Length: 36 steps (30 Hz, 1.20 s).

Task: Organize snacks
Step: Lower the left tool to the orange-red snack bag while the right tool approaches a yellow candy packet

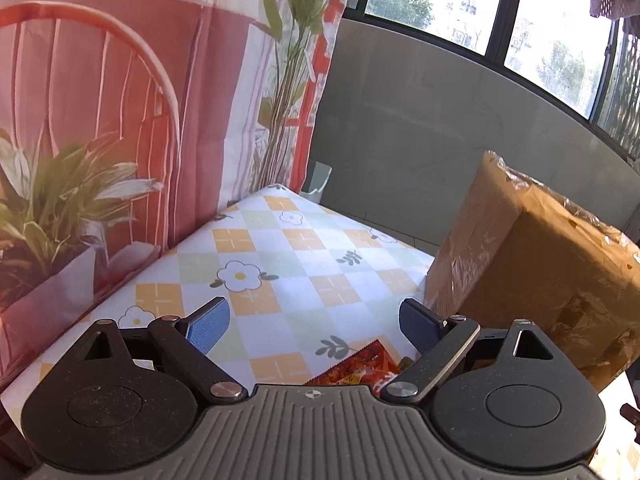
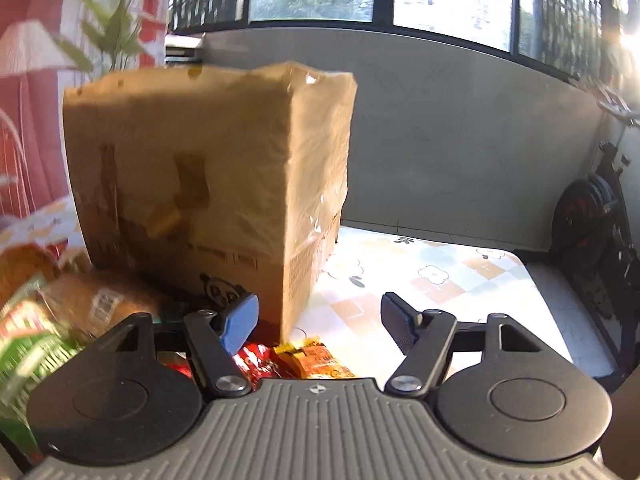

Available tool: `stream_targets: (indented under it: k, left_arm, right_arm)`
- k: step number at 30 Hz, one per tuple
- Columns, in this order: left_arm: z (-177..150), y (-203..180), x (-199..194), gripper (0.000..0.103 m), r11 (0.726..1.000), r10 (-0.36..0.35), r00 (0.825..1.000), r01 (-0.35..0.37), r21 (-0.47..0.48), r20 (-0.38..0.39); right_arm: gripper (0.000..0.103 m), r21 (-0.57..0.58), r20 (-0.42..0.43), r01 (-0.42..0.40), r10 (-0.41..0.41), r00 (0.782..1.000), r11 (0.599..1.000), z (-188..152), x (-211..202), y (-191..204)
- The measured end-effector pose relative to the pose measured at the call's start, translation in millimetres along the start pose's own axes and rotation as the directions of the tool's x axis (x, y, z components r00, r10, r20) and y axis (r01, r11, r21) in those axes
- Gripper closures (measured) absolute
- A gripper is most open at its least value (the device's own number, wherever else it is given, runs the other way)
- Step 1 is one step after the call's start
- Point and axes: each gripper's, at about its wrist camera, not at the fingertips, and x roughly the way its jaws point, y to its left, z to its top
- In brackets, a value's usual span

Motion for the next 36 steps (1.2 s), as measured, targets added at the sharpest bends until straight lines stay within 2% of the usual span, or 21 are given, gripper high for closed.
stream_targets:
  k: [3, 6, 10, 14, 17, 21, 27, 33, 34, 36]
  left_arm:
    - [-7, -9, 4, 0.011, 0.998, 0.012, 1.000, -0.012, 0.055, -0.002]
    - [-11, -14, 5, 0.011, 0.998, 0.008, 1.000, -0.008, 0.069, 0.001]
    - [-17, -19, 8, 0.011, 0.996, 0.018, 1.000, -0.017, 0.083, -0.010]
    - [-22, -23, 12, 0.011, 0.995, 0.027, 0.999, -0.023, 0.100, -0.033]
    - [-25, -26, 16, 0.011, 0.994, 0.024, 0.999, -0.020, 0.107, -0.044]
    - [-31, -32, 23, 0.011, 0.992, 0.010, 0.997, -0.001, 0.128, -0.077]
    - [-40, -38, 29, 0.011, 0.989, -0.001, 0.994, 0.017, 0.144, -0.111]
    - [-42, -35, 32, 0.011, 0.991, 0.010, 0.992, 0.007, 0.135, -0.127]
    - [-42, -35, 34, 0.011, 0.991, 0.014, 0.991, 0.005, 0.135, -0.133]
    - [-42, -36, 35, 0.011, 0.991, 0.014, 0.991, 0.005, 0.136, -0.135]
  right_arm:
    - [0.038, -0.006, -0.054, -0.025, 0.025, 0.998, 1.000, -8, 21, -8]
    - [0.039, 0.006, -0.092, -0.047, 0.048, 0.995, 0.999, -17, 39, -13]
    - [0.040, -0.001, -0.109, -0.073, 0.073, 0.991, 0.997, -29, 54, -12]
    - [0.042, 0.043, -0.128, -0.077, 0.082, 0.988, 0.996, -33, 68, -16]
    - [0.043, 0.085, -0.139, -0.075, 0.087, 0.987, 0.993, -37, 71, -22]
    - [0.044, 0.076, -0.140, -0.071, 0.081, 0.987, 0.995, -39, 69, -21]
    - [0.052, 0.041, -0.132, -0.040, 0.045, 0.990, 0.998, -41, 58, -12]
    - [0.049, 0.052, -0.091, -0.058, 0.063, 0.994, 0.997, -41, 54, -13]
    - [0.043, 0.043, -0.094, -0.062, 0.066, 0.993, 0.997, -40, 57, -14]
    - [0.041, 0.050, -0.150, -0.074, 0.081, 0.985, 0.996, -37, 72, -19]
